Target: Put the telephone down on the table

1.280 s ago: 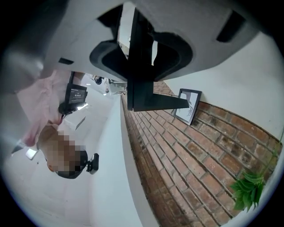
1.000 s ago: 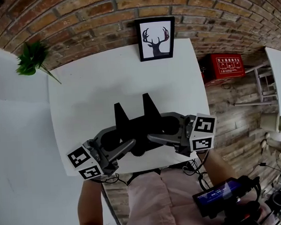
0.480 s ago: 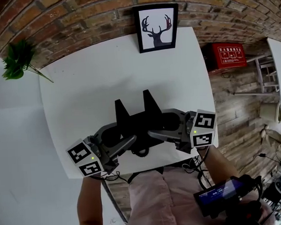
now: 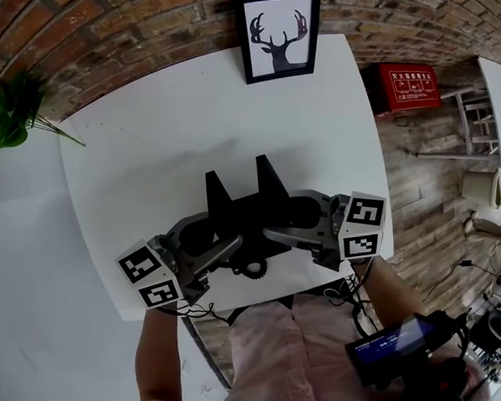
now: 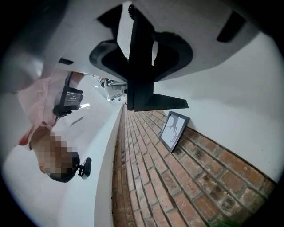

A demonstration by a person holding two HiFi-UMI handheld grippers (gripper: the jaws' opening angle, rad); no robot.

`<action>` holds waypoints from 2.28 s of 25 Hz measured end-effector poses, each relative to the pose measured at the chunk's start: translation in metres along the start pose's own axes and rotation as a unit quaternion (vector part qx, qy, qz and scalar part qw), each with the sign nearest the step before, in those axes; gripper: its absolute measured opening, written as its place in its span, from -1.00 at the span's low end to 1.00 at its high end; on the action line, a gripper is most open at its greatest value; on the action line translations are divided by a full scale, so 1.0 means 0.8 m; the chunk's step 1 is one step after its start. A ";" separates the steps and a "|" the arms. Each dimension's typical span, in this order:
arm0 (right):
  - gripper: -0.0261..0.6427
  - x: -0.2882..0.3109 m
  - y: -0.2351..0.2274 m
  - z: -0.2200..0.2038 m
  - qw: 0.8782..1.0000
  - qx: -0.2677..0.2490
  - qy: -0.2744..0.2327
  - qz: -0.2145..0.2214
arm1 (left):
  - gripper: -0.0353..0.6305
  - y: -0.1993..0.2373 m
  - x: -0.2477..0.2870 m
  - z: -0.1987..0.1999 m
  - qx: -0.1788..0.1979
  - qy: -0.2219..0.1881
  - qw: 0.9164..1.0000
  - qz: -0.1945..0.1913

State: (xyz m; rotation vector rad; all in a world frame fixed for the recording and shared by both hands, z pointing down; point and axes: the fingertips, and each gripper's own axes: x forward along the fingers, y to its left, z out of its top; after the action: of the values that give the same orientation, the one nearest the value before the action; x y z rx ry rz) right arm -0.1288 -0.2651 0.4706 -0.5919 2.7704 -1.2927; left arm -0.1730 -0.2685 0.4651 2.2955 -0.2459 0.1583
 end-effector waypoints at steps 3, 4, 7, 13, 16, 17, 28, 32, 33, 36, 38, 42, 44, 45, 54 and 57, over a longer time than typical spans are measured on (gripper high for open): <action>-0.29 0.000 -0.004 -0.004 1.000 0.006 0.001 -0.002 | -0.34 0.004 0.002 -0.004 -0.005 0.004 1.000 -0.002; -0.29 0.001 -0.006 -0.004 1.000 0.008 0.000 -0.003 | -0.34 0.006 0.002 -0.004 -0.007 0.005 1.000 -0.003; -0.29 0.002 -0.011 -0.006 1.000 0.016 -0.003 -0.006 | -0.34 0.011 0.004 -0.006 -0.016 0.008 1.000 -0.004; -0.29 0.004 -0.021 -0.007 1.000 0.028 -0.006 -0.012 | -0.34 0.022 0.007 -0.008 -0.035 0.011 0.999 -0.007; -0.29 0.004 -0.027 -0.007 0.999 0.035 -0.006 -0.015 | -0.34 0.027 0.009 -0.008 -0.044 0.013 0.999 -0.007; -0.29 0.005 -0.028 -0.007 0.999 0.037 -0.006 -0.016 | -0.34 0.028 0.009 -0.008 -0.046 0.014 0.999 -0.008; -0.30 0.007 -0.041 -0.010 0.998 0.051 -0.010 -0.020 | -0.34 0.041 0.013 -0.012 -0.063 0.019 0.998 -0.004; -0.30 0.010 -0.044 -0.011 0.998 0.056 -0.008 -0.020 | -0.34 0.046 0.012 -0.013 -0.075 0.018 0.997 -0.005; -0.30 0.011 -0.045 -0.011 0.998 0.058 -0.009 -0.021 | -0.34 0.047 0.012 -0.014 -0.078 0.018 0.997 -0.006; -0.30 0.012 -0.048 -0.011 0.998 0.060 -0.008 -0.023 | -0.34 0.051 0.013 -0.014 -0.084 0.016 0.996 -0.008; -0.30 0.012 -0.049 -0.012 0.998 0.063 -0.007 -0.024 | -0.34 0.052 0.012 -0.015 -0.088 0.016 0.996 -0.009; -0.31 0.014 -0.051 -0.012 0.997 0.070 -0.003 -0.025 | -0.34 0.056 0.013 -0.016 -0.098 0.014 0.995 -0.012; -0.31 0.015 -0.052 -0.012 0.997 0.073 0.000 -0.025 | -0.34 0.057 0.012 -0.016 -0.100 0.014 0.995 -0.014; -0.31 0.016 -0.053 -0.012 0.997 0.075 0.001 -0.025 | -0.35 0.058 0.012 -0.016 -0.101 0.014 0.995 -0.015; -0.31 0.021 -0.059 -0.015 0.994 0.099 0.016 -0.034 | -0.35 0.066 0.011 -0.019 -0.119 0.014 0.993 -0.016; -0.30 0.023 -0.061 -0.015 0.993 0.106 0.022 -0.037 | -0.35 0.069 0.011 -0.019 -0.125 0.014 0.992 -0.018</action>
State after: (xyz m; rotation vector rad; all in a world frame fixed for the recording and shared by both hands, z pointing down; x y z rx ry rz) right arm -0.1318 -0.2910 0.5174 -0.6628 2.6179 -1.6075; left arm -0.1775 -0.2944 0.5166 2.0456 -0.1982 0.1320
